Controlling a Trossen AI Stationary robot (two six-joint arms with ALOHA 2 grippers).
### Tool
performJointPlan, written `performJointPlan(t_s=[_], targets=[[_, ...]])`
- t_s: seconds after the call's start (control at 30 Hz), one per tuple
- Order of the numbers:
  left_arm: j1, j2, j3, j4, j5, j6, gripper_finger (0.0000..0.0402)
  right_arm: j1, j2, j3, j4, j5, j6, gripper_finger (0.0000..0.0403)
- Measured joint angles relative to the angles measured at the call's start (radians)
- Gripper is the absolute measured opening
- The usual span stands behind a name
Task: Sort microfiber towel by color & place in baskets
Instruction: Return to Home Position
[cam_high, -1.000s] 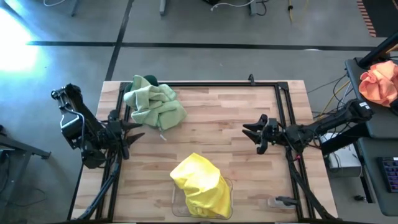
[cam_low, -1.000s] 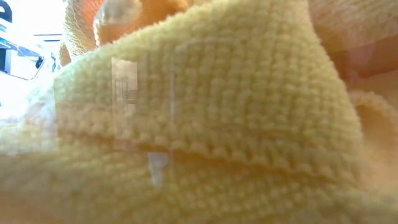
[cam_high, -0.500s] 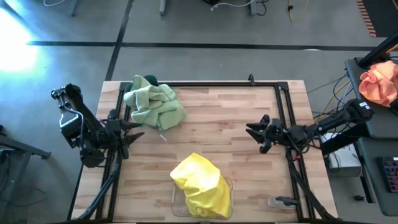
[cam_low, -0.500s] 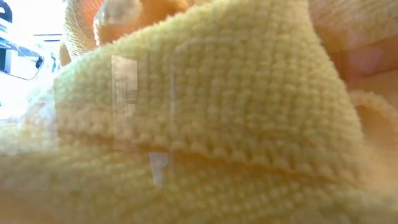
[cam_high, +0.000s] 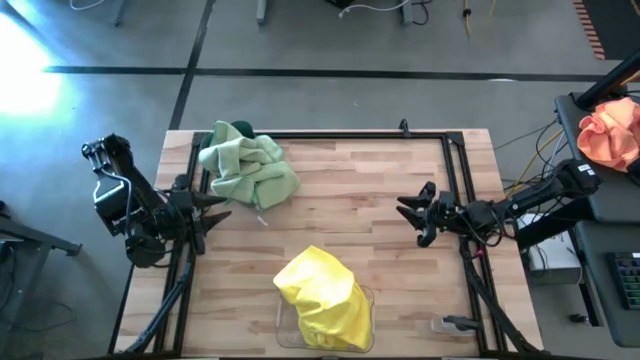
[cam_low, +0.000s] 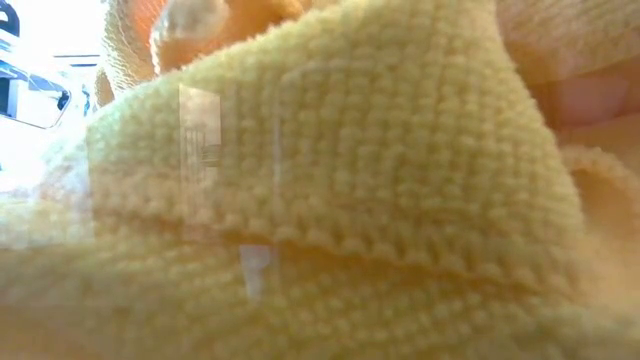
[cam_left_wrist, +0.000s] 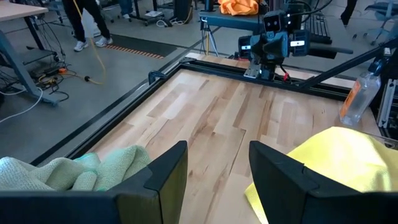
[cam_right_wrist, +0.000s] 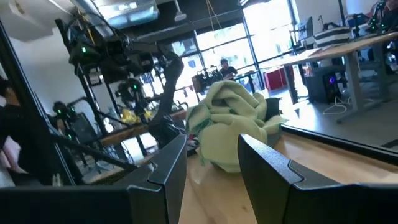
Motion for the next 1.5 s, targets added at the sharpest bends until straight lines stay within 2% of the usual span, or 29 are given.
performJointPlan(t_s=[0.2,0.4,0.63,0.73,0.8,1.07,1.27,1.5], targets=[[0.000,0.000,0.000,0.000,0.000,0.000,0.0157,0.000,0.001,-0.001,-0.159,0.082,0.045,0.0137],[0.000,-0.001,0.000,0.000,0.005,0.001,0.0157,0.000,0.001,0.001,-0.282,0.090,0.001,0.0137],[0.000,0.000,0.000,0.001,0.006,0.001,0.0157,0.000,0.001,0.039,-0.438,0.097,-0.302,0.0137],[0.000,0.001,0.000,0.019,0.006,0.000,0.0157,0.000,0.001,0.059,-0.496,0.100,-0.359,0.0137],[0.000,0.002,0.000,0.021,0.006,0.000,0.0157,0.000,0.001,0.069,-0.520,0.100,-0.354,0.0137],[0.000,0.003,0.000,0.060,0.032,-0.003,0.0157,-0.002,-0.034,0.021,-0.534,0.078,-0.142,0.0137],[0.000,0.003,0.000,0.060,0.032,-0.003,0.0157,-0.002,-0.102,0.005,-0.531,-0.039,-0.154,0.0137],[0.000,0.003,0.000,0.060,0.032,-0.003,0.0157,-0.002,-0.212,0.001,-0.536,-0.056,-0.190,0.0137]])
